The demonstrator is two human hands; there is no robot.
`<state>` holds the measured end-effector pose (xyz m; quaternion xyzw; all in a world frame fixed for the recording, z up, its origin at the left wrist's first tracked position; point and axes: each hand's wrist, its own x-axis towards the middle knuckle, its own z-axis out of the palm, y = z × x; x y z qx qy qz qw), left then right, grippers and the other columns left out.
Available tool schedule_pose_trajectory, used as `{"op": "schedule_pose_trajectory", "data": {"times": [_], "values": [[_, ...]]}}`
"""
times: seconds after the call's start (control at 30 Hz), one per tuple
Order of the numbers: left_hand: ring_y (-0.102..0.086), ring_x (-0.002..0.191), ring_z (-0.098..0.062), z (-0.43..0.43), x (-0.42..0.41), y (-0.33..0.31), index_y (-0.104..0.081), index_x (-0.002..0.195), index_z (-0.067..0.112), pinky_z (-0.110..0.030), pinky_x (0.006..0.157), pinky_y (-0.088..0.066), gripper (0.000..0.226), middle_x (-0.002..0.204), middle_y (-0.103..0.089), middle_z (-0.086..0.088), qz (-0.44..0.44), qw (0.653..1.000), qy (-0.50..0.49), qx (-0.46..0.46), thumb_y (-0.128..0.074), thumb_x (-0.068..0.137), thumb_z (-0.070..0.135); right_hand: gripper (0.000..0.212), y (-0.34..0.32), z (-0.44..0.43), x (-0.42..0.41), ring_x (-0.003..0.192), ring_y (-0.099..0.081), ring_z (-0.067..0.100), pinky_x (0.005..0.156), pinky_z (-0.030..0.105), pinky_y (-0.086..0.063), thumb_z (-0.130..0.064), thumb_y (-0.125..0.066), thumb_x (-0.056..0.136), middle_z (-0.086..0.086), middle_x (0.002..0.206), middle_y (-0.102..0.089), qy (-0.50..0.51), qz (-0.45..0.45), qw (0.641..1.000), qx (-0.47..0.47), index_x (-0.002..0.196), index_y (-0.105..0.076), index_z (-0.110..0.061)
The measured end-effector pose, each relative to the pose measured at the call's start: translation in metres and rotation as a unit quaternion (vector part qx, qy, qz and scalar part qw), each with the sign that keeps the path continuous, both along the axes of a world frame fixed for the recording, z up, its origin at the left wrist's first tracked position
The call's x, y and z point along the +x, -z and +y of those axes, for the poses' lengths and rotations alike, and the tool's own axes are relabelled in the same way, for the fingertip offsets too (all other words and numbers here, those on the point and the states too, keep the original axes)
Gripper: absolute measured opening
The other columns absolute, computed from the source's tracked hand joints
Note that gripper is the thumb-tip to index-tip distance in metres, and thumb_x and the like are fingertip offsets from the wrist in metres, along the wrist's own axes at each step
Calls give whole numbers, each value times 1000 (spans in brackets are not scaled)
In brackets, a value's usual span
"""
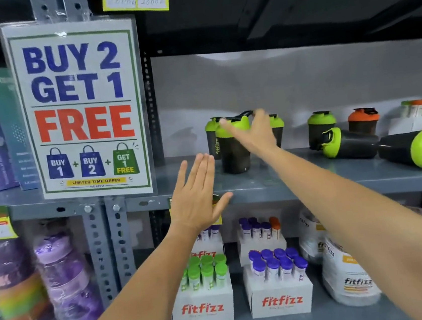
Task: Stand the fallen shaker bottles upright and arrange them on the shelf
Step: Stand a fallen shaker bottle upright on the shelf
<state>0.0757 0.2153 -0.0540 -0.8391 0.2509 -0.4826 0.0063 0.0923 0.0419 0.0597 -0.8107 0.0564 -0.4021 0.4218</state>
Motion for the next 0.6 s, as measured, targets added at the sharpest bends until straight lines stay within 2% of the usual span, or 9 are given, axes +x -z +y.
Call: {"op": "schedule_pose_trajectory", "data": {"times": [0.07, 0.1, 0.2, 0.27, 0.37, 0.43, 0.5, 0.6], "values": [[-32, 143, -26, 0, 0, 1, -37, 145, -2, -47, 118, -17, 81, 149, -41, -16, 2, 1000, -2, -3, -18, 96, 59, 93, -17, 6, -4, 115, -53, 30, 92, 44, -46, -84, -56, 63, 6, 120, -51, 52, -57, 997, -8, 117, -46, -9], [-33, 142, -26, -1, 0, 1, -38, 144, -2, -47, 117, -17, 80, 148, -43, -16, 2, 1000, -3, -5, -18, 96, 59, 93, -26, 9, -7, 115, -53, 33, 91, 45, -46, -83, -54, 64, 7, 121, -51, 62, -53, 997, -16, 118, -44, -9], [-33, 142, -25, 0, -1, 1, -36, 144, -1, -47, 118, -14, 81, 148, -43, -16, 15, 1000, -13, -1, -11, 96, 59, 96, -38, 12, -1, 116, -55, 36, 90, 45, -49, -84, -55, 63, 10, 129, -53, 77, 60, 985, -140, 127, -44, -13], [-32, 143, -25, 0, -1, 1, -35, 145, -1, -46, 118, -13, 81, 149, -42, -15, 22, 1000, -20, 0, -9, 96, 59, 83, -38, 8, 4, 113, -57, 37, 88, 42, -50, -78, -62, 63, 12, 123, -56, 89, 111, 968, -209, 116, -53, -15], [-31, 143, -25, 0, 0, 2, -35, 145, 0, -46, 118, -12, 81, 149, -42, -15, 26, 999, -23, -3, -9, 96, 58, 75, -38, 4, 6, 107, -56, 32, 86, 40, -48, -74, -67, 61, 12, 116, -57, 56, 104, 970, -211, 104, -56, -14], [-32, 142, -25, -1, 0, 2, -36, 145, 0, -46, 118, -13, 80, 148, -43, -15, 25, 999, -23, -3, -9, 96, 58, 75, -37, 1, 7, 104, -54, 28, 83, 38, -47, -75, -68, 60, 11, 113, -58, 31, 101, 973, -207, 103, -56, -14], [-33, 142, -25, -1, 0, 2, -37, 144, 0, -46, 117, -13, 80, 148, -44, -15, 27, 999, -23, -4, -9, 96, 58, 75, -38, -1, 6, 110, -50, 28, 83, 37, -43, -75, -69, 61, 11, 115, -57, 20, 108, 971, -211, 104, -57, -14], [-34, 142, -26, -1, 0, 2, -38, 144, 0, -46, 117, -13, 81, 147, -44, -15, 27, 999, -21, -6, -9, 96, 58, 82, -43, 2, -1, 123, -43, 37, 93, 46, -41, -85, -59, 59, 11, 125, -50, 104, 135, 945, -278, 109, -63, -21]]}}
